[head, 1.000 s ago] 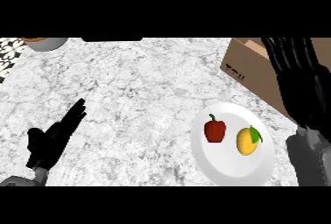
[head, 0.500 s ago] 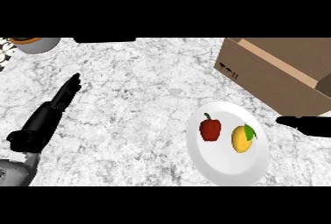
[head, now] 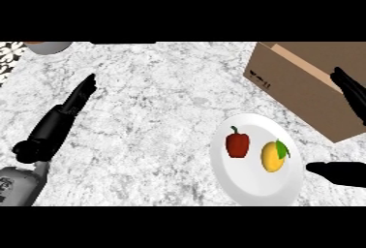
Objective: Pick the bell pepper from the plate and place it in the cardboard box
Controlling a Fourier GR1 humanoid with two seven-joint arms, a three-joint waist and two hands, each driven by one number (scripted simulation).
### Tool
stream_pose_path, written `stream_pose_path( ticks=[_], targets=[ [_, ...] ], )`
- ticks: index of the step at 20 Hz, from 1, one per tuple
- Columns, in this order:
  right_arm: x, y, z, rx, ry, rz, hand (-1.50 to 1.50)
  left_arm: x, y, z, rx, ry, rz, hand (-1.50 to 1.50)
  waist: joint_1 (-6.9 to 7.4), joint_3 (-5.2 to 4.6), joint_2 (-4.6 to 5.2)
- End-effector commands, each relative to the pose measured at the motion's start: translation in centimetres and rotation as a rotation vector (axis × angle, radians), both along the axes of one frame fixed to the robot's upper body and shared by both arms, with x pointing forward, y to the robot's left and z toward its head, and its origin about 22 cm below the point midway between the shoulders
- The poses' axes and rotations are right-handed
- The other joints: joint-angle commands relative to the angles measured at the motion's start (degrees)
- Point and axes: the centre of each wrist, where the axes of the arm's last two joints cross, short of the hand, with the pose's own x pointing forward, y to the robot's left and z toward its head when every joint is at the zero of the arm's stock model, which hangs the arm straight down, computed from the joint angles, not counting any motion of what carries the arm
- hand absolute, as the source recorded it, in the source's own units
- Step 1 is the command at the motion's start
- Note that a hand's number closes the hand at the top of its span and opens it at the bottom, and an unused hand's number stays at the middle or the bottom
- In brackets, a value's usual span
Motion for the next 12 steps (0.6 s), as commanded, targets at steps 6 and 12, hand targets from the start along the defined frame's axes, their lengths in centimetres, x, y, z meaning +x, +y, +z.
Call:
stream_pose_path(
  ticks=[6,12],
  targets=[
    [-0.4,6.0,1.7,-0.408,0.313,0.011,-1.50,0.3,-1.3,-0.3,-0.004,0.006,-0.047,0.00,2.38,-0.16,0.20],
    [-1.0,12.9,1.2,-0.533,0.388,-0.027,-1.50,1.2,-1.9,0.6,-0.001,0.001,-0.044,0.00,1.91,-0.06,0.08]
  ],
)
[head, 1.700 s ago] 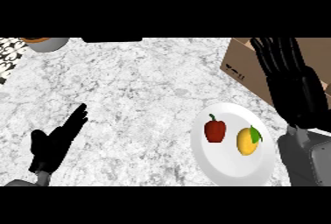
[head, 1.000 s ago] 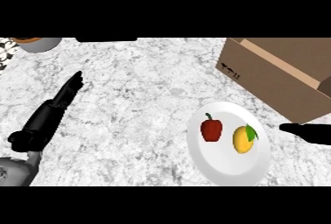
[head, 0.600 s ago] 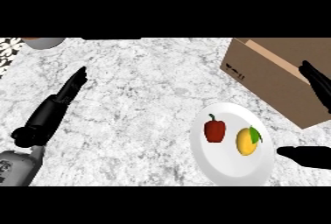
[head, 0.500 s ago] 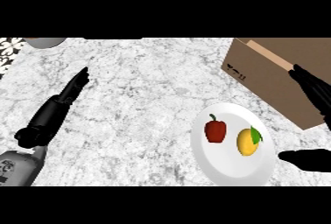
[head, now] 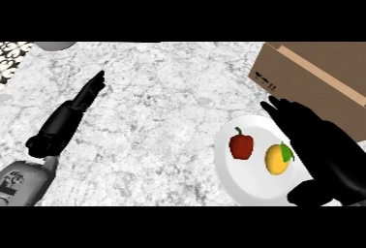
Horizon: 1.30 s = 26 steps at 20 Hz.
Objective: Pick the bell pepper from the plate and place it in the cardboard box
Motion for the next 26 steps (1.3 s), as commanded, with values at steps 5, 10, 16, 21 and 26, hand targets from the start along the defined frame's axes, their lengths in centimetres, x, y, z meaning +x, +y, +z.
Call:
stream_pose_path(
  ticks=[5,10,16,21,26],
  targets=[
    [0.5,6.6,-0.6,-0.181,0.140,-0.061,-1.50,-0.3,1.5,-0.5,-0.011,-0.006,0.010,0.00,-0.31,0.07,-0.12],
    [1.9,10.5,-2.8,-0.156,0.189,-0.090,-1.50,0.8,-0.4,-0.9,0.000,-0.002,0.016,0.00,-0.86,0.09,0.08],
    [2.6,10.9,-4.1,-0.189,0.198,-0.141,-1.50,0.3,0.6,1.1,0.012,-0.003,0.005,0.00,-0.69,0.15,-0.10],
    [3.2,11.4,-6.3,-0.222,0.163,-0.177,-1.50,-1.1,0.9,0.6,-0.004,-0.004,0.020,0.00,-0.53,0.17,-0.10],
    [4.5,11.7,-5.0,-0.230,0.164,-0.159,-1.50,0.8,0.4,-0.9,0.012,-0.009,0.027,0.00,-0.98,0.16,-0.03]
  ],
)
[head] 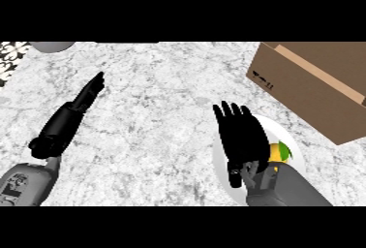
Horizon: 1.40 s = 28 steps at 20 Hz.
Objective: Pick the bell pepper from the plate and place it in the cardboard box
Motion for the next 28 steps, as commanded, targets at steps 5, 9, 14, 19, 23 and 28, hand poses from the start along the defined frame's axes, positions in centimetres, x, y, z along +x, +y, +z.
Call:
stream_pose_path(
  ticks=[5,9,14,19,23,28],
  targets=[
    [0.0,-0.7,-3.5,-0.122,0.024,-0.084,-1.50,1.1,0.7,-0.3,-0.015,0.011,-0.011,0.00,-0.33,0.00,0.08],
    [1.0,-0.5,-3.8,-0.119,0.033,-0.094,-1.50,-1.0,0.7,-0.1,0.002,0.001,-0.014,0.00,0.13,0.01,-0.01],
    [2.1,0.0,-3.7,-0.058,0.045,-0.081,-1.50,-0.9,1.5,-0.5,-0.002,-0.021,0.011,0.00,0.22,0.01,0.01],
    [2.4,-2.1,-5.3,-0.079,0.071,-0.065,-1.50,-0.6,-1.2,-0.9,0.011,-0.001,0.009,0.00,0.02,0.01,0.01],
    [2.4,-1.5,-7.4,-0.137,0.063,-0.121,-1.50,-0.8,0.0,0.4,-0.024,-0.001,-0.006,0.00,0.06,0.01,0.02],
    [1.0,-3.1,-6.8,-0.130,0.054,-0.122,-1.50,0.4,0.2,0.2,0.000,-0.003,0.002,0.00,-0.25,0.01,-0.02]
  ],
)
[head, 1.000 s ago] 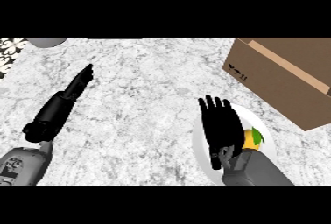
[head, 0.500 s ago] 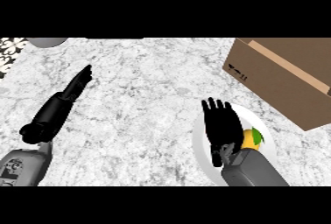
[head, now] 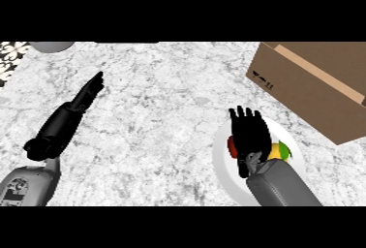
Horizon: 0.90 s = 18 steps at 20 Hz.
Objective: Pick the bell pepper from the plate and place it in the cardboard box
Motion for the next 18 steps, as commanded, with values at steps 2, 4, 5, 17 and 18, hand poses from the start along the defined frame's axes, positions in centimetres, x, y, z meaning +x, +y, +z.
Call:
stream_pose_path(
  ticks=[2,4,5,17,18],
  targets=[
    [0.3,0.1,-2.2,0.004,0.013,-0.009,-1.50,1.0,2.5,0.1,0.004,-0.003,0.008,0.00,0.01,0.00,0.05],
    [0.2,-1.5,-2.1,0.023,0.034,-0.015,-1.50,0.5,1.4,-2.0,-0.011,0.017,0.009,0.00,-0.10,-0.01,0.03],
    [0.1,-2.2,-1.4,0.021,0.033,-0.004,-1.50,0.7,0.6,0.1,0.011,-0.004,0.010,0.00,-0.09,0.00,-0.01],
    [0.5,-0.9,-4.1,0.008,-0.153,0.229,1.50,-0.3,1.1,-0.3,0.007,0.009,0.016,0.00,0.09,0.00,0.01],
    [0.6,-0.2,-3.4,0.008,-0.181,0.242,1.50,0.6,-0.6,-0.5,0.007,0.014,-0.008,0.00,-0.07,0.00,0.03]
  ],
)
